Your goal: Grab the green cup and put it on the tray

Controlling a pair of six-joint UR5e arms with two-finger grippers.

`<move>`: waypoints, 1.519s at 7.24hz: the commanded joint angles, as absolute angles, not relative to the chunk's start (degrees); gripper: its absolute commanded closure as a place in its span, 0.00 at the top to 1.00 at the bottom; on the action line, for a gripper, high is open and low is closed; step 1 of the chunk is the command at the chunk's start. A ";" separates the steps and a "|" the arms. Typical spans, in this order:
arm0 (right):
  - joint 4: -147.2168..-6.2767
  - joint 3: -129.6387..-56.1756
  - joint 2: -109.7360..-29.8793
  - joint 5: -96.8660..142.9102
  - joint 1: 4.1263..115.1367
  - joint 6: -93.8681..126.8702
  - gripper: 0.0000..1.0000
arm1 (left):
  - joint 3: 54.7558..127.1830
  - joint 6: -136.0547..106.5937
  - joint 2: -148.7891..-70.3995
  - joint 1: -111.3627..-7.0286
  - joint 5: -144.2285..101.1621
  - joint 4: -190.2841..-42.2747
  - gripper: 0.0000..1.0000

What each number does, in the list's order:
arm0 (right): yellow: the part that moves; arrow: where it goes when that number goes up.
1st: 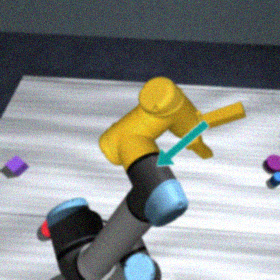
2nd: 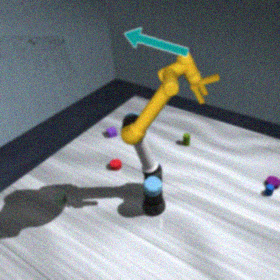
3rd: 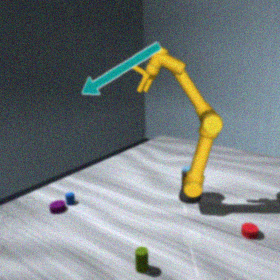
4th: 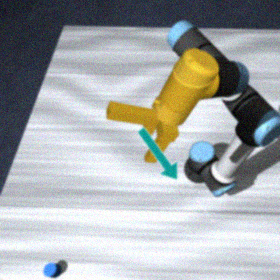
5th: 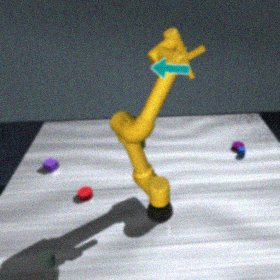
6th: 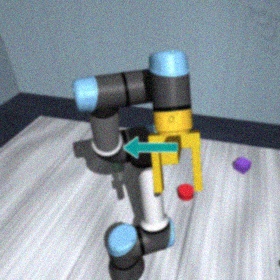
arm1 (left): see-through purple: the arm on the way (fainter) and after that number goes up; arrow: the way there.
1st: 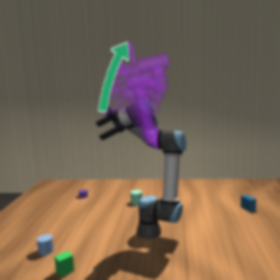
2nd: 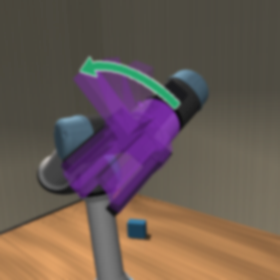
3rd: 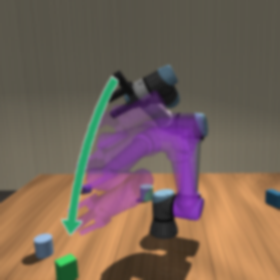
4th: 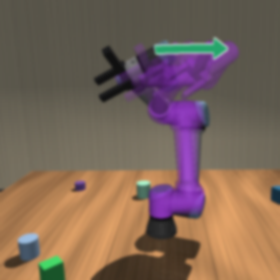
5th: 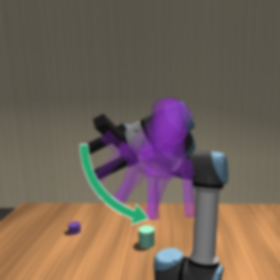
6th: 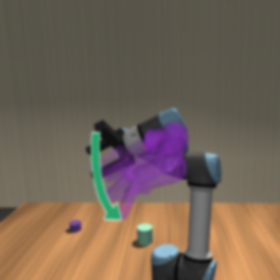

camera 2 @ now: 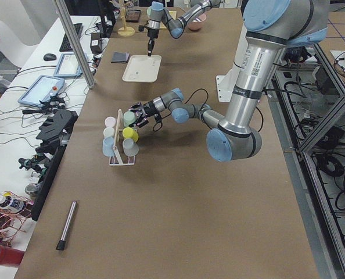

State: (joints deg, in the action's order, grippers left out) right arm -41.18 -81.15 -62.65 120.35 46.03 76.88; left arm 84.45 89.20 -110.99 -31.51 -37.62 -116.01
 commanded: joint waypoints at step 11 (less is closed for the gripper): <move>-41.48 -86.56 -67.58 112.15 34.72 79.10 0.00 | 81.21 89.47 -109.51 -31.03 -36.48 -120.94 0.85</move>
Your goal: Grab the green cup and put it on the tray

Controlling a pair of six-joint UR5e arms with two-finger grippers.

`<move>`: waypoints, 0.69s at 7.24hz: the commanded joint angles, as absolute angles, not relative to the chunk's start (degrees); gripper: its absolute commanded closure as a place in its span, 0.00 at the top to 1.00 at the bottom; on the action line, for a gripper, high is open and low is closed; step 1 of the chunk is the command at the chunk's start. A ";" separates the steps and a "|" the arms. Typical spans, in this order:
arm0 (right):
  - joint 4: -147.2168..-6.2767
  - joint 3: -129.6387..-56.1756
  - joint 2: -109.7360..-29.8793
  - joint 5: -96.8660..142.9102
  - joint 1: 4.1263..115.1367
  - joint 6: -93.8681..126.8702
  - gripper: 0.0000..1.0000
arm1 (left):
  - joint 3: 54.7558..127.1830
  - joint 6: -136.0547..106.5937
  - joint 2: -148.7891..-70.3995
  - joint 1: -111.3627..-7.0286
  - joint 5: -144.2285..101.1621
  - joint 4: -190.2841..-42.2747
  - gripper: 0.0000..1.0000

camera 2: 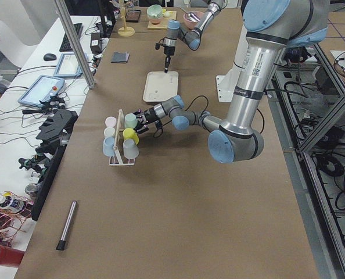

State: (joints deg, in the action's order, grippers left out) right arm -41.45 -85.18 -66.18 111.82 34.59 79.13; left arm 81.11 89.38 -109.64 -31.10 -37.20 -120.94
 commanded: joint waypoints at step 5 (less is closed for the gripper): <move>-41.66 -85.78 -67.32 109.70 32.78 78.49 0.99 | 84.46 93.25 -109.34 -31.11 -35.95 -120.94 0.85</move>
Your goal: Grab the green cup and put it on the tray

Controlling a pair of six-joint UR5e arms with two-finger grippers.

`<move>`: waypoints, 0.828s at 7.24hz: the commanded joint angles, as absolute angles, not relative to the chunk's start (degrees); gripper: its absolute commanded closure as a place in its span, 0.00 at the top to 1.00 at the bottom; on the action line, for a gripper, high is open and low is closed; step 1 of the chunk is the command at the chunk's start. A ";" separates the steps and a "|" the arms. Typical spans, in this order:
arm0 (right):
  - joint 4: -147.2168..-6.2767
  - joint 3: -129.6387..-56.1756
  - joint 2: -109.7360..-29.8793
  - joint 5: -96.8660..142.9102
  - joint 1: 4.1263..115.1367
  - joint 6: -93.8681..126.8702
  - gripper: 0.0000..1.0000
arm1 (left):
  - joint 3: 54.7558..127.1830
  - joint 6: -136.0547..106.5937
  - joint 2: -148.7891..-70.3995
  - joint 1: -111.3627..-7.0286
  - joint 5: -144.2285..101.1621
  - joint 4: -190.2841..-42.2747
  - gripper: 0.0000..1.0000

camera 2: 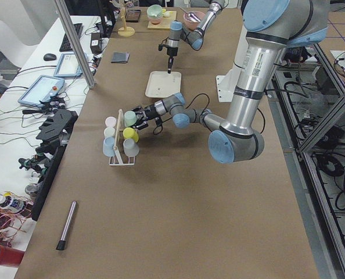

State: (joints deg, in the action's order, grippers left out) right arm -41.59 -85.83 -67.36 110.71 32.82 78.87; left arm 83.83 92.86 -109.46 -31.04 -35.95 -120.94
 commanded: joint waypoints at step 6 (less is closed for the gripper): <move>-55.22 -94.27 -67.94 115.31 42.34 76.92 1.00 | 84.21 93.08 -108.72 -30.76 -35.86 -121.03 0.97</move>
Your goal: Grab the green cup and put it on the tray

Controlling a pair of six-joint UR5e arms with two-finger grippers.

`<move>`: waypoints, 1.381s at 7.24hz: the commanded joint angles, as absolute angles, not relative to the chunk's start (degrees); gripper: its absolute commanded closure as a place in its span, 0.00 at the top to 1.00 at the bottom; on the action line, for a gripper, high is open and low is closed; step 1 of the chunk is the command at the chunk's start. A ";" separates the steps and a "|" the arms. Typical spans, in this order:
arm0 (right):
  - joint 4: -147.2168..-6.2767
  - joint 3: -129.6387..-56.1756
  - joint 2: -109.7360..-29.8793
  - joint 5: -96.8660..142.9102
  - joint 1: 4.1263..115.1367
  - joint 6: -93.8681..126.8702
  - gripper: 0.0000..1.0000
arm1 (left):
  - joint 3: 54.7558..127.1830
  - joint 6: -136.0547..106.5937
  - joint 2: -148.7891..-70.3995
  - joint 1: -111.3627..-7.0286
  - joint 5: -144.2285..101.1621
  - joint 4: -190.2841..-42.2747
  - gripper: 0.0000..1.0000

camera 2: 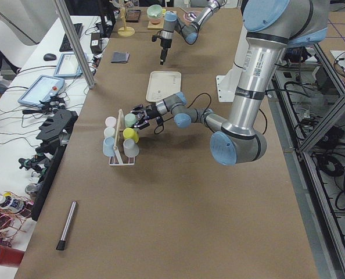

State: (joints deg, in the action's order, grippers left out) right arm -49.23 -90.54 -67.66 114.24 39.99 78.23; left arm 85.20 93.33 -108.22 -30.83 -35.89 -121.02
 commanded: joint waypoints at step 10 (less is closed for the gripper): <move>-99.11 -105.38 -87.79 131.12 84.08 -3.51 1.00 | 79.36 93.87 -109.34 -29.71 -35.86 -125.16 0.84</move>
